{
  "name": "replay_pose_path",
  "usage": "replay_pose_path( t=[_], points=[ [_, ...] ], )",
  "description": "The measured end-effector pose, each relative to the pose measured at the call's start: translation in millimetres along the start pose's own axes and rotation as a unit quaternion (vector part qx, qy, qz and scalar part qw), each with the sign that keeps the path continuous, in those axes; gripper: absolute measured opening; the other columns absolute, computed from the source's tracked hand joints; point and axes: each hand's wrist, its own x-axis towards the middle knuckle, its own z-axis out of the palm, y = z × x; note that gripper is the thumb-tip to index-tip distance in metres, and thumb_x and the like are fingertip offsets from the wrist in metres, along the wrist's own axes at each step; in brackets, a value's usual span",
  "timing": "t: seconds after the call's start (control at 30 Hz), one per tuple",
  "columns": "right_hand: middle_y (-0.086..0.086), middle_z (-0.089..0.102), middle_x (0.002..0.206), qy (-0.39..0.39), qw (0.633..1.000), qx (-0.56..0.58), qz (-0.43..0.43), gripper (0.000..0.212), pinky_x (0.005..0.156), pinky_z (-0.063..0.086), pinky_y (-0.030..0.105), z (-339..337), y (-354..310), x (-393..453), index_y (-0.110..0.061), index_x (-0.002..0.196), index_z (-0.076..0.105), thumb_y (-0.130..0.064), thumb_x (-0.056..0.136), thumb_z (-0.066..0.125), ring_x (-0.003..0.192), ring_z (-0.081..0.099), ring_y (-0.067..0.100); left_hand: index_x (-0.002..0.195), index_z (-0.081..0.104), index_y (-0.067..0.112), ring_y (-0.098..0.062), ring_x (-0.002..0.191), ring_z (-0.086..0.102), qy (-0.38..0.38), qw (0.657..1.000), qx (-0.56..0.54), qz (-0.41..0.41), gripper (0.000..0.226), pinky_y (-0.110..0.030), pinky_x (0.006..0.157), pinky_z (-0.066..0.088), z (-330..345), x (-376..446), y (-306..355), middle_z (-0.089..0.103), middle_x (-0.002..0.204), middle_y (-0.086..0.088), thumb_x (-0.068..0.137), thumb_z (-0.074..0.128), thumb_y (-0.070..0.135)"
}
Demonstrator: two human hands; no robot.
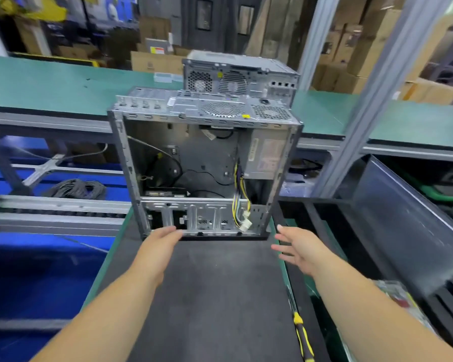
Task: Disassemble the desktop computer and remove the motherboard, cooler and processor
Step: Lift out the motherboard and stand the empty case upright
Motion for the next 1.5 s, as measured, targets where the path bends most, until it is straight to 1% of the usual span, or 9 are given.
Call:
replay_pose_path(
  t=[0.1, 0.2, 0.47, 0.6, 0.8, 0.97, 1.27, 1.4, 1.5],
  points=[
    [0.005, 0.069, 0.104, 0.072, 0.991, -0.103, -0.040, 0.019, 0.079, 0.049, 0.034, -14, 34, -36, -0.013, 0.106, 0.065, -0.027, 0.096, 0.059, 0.084, 0.062, 0.020, 0.095, 0.072, 0.032, -0.015, 0.109, 0.062, -0.068, 0.997, 0.021, 0.012, 0.012, -0.043, 0.106, 0.041, 28, -33, -6, 0.069, 0.112, 0.006, 0.090, 0.065, 0.024],
    [-0.001, 0.069, 0.087, 0.128, 0.958, -0.241, -0.086, 0.012, 0.079, 0.048, 0.032, -32, 63, -63, -0.022, 0.082, 0.066, -0.027, 0.092, 0.062, 0.085, 0.063, 0.020, 0.093, 0.072, 0.028, -0.014, 0.101, 0.065, -0.110, 0.993, 0.043, 0.003, 0.014, -0.045, 0.105, 0.043, 59, -61, -18, 0.071, 0.105, 0.001, 0.092, 0.062, 0.019],
    [-0.014, 0.064, 0.089, 0.166, 0.926, -0.294, -0.168, 0.008, 0.066, 0.040, 0.024, -128, 85, -89, -0.028, 0.094, 0.068, -0.027, 0.092, 0.060, 0.082, 0.059, 0.006, 0.101, 0.070, 0.020, -0.018, 0.099, 0.067, -0.166, 0.982, 0.090, -0.018, 0.013, -0.033, 0.093, 0.048, 154, -126, -41, 0.071, 0.104, -0.003, 0.093, 0.061, 0.014],
    [-0.013, 0.064, 0.085, 0.219, 0.920, -0.262, -0.193, 0.008, 0.057, 0.039, 0.015, -190, 93, -90, -0.030, 0.088, 0.067, -0.025, 0.090, 0.061, 0.069, 0.061, 0.001, 0.110, 0.066, 0.017, -0.021, 0.098, 0.067, -0.181, 0.977, 0.104, -0.042, 0.017, -0.037, 0.089, 0.053, 214, -144, -58, 0.070, 0.105, -0.006, 0.094, 0.060, 0.014],
    [-0.002, 0.069, 0.098, 0.221, 0.936, -0.262, -0.086, 0.008, 0.072, 0.048, 0.029, -271, 123, -73, -0.022, 0.095, 0.067, -0.026, 0.090, 0.062, 0.083, 0.063, 0.016, 0.134, 0.049, 0.014, -0.019, 0.106, 0.059, -0.188, 0.972, 0.095, -0.105, 0.045, -0.034, 0.091, 0.050, 280, -156, -87, 0.058, 0.123, -0.008, 0.093, 0.064, 0.022],
    [0.009, 0.047, 0.133, 0.206, 0.911, -0.356, 0.022, 0.043, 0.090, 0.048, 0.037, -305, 146, -64, -0.017, 0.130, 0.055, -0.035, 0.091, 0.054, 0.110, 0.056, 0.029, 0.148, 0.033, 0.015, -0.030, 0.126, 0.048, -0.172, 0.965, 0.126, -0.154, 0.070, -0.046, 0.109, 0.039, 308, -163, -103, 0.044, 0.146, -0.010, 0.090, 0.064, 0.038],
    [0.015, 0.037, 0.141, 0.180, 0.884, -0.420, 0.097, 0.052, 0.090, 0.048, 0.036, -315, 157, -65, -0.011, 0.141, 0.043, -0.033, 0.094, 0.044, 0.116, 0.049, 0.033, 0.147, 0.036, 0.019, -0.032, 0.137, 0.037, -0.162, 0.960, 0.068, -0.216, 0.079, -0.053, 0.108, 0.038, 328, -169, -111, 0.032, 0.155, -0.008, 0.084, 0.067, 0.054],
    [0.015, 0.038, 0.135, 0.174, 0.886, -0.414, 0.115, 0.036, 0.073, 0.044, 0.032, -310, 154, -63, -0.008, 0.123, 0.049, -0.029, 0.094, 0.043, 0.104, 0.054, 0.031, 0.149, 0.033, 0.021, -0.032, 0.144, 0.026, -0.181, 0.955, 0.063, -0.226, 0.091, -0.054, 0.112, 0.032, 329, -171, -111, 0.024, 0.159, -0.008, 0.077, 0.072, 0.059],
    [0.014, 0.036, 0.131, 0.187, 0.887, -0.404, 0.122, 0.033, 0.074, 0.043, 0.033, -305, 157, -62, -0.009, 0.120, 0.049, -0.027, 0.093, 0.044, 0.104, 0.051, 0.034, 0.149, 0.034, 0.025, -0.030, 0.146, 0.021, -0.218, 0.948, 0.080, -0.216, 0.111, -0.054, 0.113, 0.029, 330, -173, -111, 0.020, 0.160, -0.004, 0.058, 0.079, 0.070]
  ],
)
